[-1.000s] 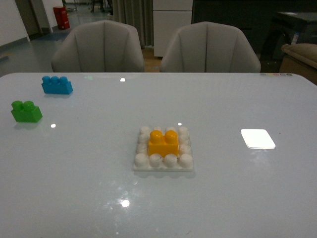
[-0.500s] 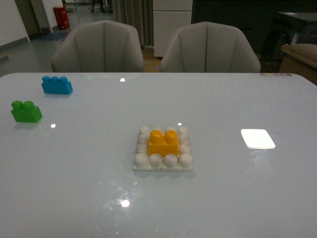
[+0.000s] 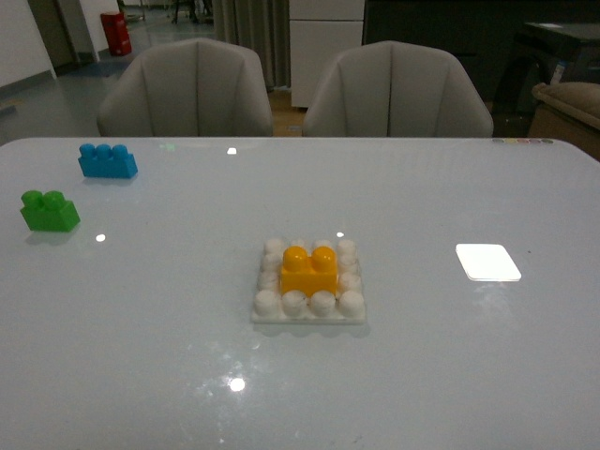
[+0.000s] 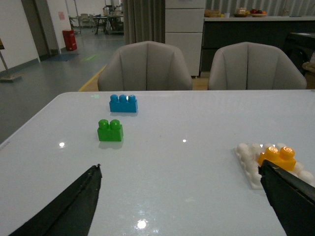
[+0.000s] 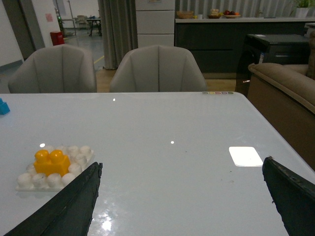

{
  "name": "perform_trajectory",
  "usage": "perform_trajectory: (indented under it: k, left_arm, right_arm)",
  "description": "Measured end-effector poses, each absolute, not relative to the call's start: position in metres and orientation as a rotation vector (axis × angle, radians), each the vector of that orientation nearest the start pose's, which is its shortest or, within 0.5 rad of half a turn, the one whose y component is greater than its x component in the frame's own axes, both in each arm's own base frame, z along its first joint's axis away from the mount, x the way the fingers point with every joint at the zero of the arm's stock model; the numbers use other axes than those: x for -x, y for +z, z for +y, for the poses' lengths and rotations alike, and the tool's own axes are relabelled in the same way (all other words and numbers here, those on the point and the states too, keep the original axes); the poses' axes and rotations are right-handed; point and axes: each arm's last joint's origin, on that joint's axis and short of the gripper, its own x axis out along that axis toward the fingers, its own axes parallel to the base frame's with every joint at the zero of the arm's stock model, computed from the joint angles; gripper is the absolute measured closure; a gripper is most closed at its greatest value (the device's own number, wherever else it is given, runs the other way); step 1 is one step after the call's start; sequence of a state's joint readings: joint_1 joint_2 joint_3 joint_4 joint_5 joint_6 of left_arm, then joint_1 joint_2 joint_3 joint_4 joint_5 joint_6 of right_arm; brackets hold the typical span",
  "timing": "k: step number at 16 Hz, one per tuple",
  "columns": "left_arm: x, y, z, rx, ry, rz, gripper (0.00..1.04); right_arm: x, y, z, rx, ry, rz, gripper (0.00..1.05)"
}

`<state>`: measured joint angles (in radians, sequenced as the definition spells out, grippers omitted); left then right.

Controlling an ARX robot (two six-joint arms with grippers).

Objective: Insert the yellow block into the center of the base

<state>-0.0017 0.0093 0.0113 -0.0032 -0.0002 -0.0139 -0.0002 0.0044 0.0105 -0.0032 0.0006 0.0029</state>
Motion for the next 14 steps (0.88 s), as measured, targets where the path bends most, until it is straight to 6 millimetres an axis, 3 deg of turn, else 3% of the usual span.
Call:
perform_trajectory:
  k: [14]
  left_arm:
    - [-0.0976, 0.1663, -0.0002, 0.014, -0.002, 0.001, 0.07]
  right_arm:
    - [-0.0973, 0.1664, 0.0, -0.003, 0.0, -0.003, 0.06]
